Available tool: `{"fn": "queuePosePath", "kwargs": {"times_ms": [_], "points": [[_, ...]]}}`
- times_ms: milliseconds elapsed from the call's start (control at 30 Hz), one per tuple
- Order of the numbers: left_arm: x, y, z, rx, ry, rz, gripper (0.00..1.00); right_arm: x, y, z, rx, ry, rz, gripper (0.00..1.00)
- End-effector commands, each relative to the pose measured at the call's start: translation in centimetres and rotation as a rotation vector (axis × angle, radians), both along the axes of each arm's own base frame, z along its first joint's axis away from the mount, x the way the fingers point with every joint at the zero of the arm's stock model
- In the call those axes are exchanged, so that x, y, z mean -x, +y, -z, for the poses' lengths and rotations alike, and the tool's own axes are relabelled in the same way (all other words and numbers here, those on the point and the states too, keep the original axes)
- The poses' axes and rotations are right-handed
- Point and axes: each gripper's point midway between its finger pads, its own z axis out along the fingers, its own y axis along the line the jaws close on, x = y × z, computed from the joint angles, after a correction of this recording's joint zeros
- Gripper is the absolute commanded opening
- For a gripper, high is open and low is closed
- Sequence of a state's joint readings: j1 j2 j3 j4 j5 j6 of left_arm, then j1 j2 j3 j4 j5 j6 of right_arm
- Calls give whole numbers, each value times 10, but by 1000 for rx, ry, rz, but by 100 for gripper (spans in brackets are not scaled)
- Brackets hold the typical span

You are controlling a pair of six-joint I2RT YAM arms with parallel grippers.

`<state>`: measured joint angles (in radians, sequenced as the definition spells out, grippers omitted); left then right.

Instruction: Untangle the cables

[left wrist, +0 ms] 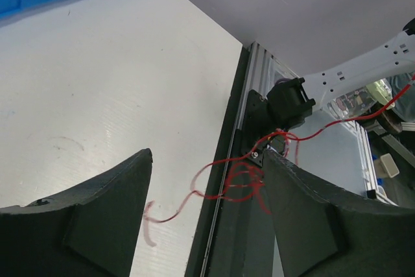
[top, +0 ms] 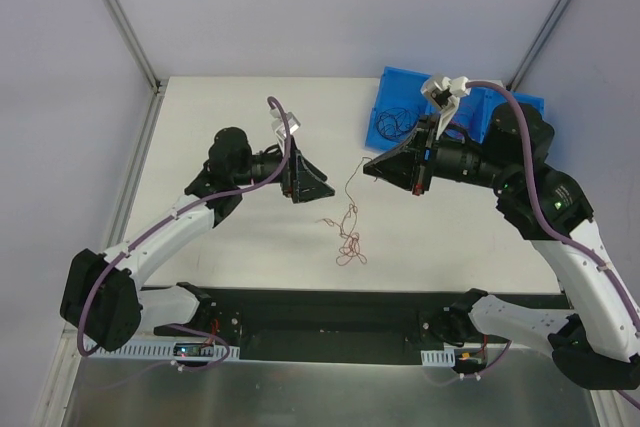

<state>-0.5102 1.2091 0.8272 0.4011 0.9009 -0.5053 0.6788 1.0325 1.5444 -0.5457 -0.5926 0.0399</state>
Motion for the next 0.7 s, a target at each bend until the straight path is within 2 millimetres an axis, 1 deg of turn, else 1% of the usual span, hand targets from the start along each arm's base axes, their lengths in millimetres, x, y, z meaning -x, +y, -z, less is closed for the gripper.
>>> {"fn": "queuePosePath", "kwargs": {"times_ms": [0, 67, 167, 233, 400, 467, 500, 567, 667], "points": [[13, 1, -18, 25, -100, 46, 73, 12, -2, -31, -69, -91, -44, 1], [20, 1, -15, 26, -106, 74, 82, 14, -1, -31, -74, -91, -62, 0], [38, -4, -15, 57, -100, 174, 87, 19, 1, -33, -83, -96, -95, 1], [48, -12, -14, 80, -97, 234, 88, 23, 2, -34, -90, -99, -117, 1], [49, -35, -6, 79, -124, 256, 87, 30, 3, -45, -131, -98, -153, 0], [46, -43, 0, 66, -112, 260, 83, 34, 3, -52, -152, -104, -164, 0], [45, -45, 4, 56, -106, 259, 77, 35, 2, -54, -158, -107, -167, 0], [39, -47, 16, 29, -82, 230, 62, 36, 1, -58, -166, -115, -167, 0], [37, -45, 29, 3, -56, 197, 48, 39, -1, -64, -175, -131, -163, 0]]}}
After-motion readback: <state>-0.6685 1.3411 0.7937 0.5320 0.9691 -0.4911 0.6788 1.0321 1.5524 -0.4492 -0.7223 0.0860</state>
